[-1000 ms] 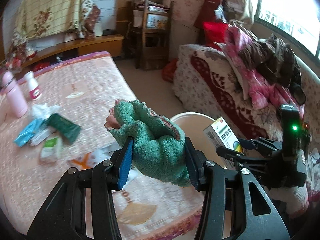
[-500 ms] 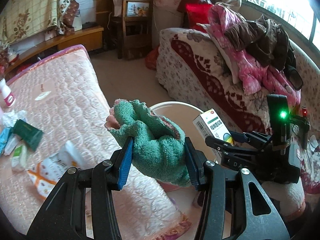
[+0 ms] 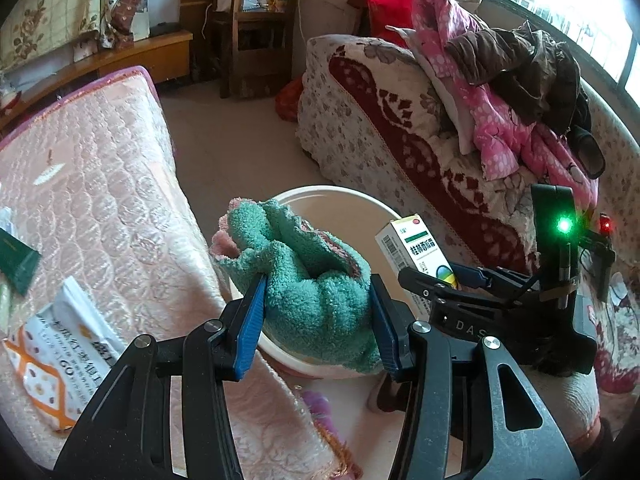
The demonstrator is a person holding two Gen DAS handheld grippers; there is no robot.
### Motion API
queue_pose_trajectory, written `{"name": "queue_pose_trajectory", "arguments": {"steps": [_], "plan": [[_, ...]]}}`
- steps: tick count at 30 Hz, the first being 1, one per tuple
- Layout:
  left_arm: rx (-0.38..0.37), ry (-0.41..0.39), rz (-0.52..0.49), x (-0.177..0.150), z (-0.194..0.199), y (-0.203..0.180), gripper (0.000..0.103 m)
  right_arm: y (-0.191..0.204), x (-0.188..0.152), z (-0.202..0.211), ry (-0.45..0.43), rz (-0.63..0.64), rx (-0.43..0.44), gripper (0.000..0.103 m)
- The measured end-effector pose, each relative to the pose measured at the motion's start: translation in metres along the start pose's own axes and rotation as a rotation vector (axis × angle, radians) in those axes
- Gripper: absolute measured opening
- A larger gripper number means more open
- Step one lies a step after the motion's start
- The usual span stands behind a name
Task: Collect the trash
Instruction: 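Carry the green towel and medicine box over the white bucket and release both, then move both tools back over the table toward the wrappers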
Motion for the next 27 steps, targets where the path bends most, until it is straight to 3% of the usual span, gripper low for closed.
{"name": "queue_pose_trajectory", "arguments": {"steps": [8, 12, 27], "plan": [[-0.024, 0.019, 0.050, -0.001, -0.008, 0.005, 0.057, -0.008, 0.003, -0.002, -0.019, -0.041, -0.016, 0.055], [-0.028, 0.017, 0.054, 0.000, -0.005, 0.006, 0.058, -0.009, 0.003, -0.003, -0.018, -0.051, -0.017, 0.060], [0.013, -0.037, 0.029, -0.001, 0.031, 0.016, 0.059, 0.009, -0.003, -0.003, -0.010, -0.009, 0.020, 0.061]]}}
Point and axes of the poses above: each gripper's, at about its wrist camera, not at the fingertips, and z roughly against the way its jaws point, y to its left, x to its top, the point moved 3 cm from there along -z, roughly the way its jaws point, and after that the axes turned 11 degrees about -y, right-handed, at the moved point
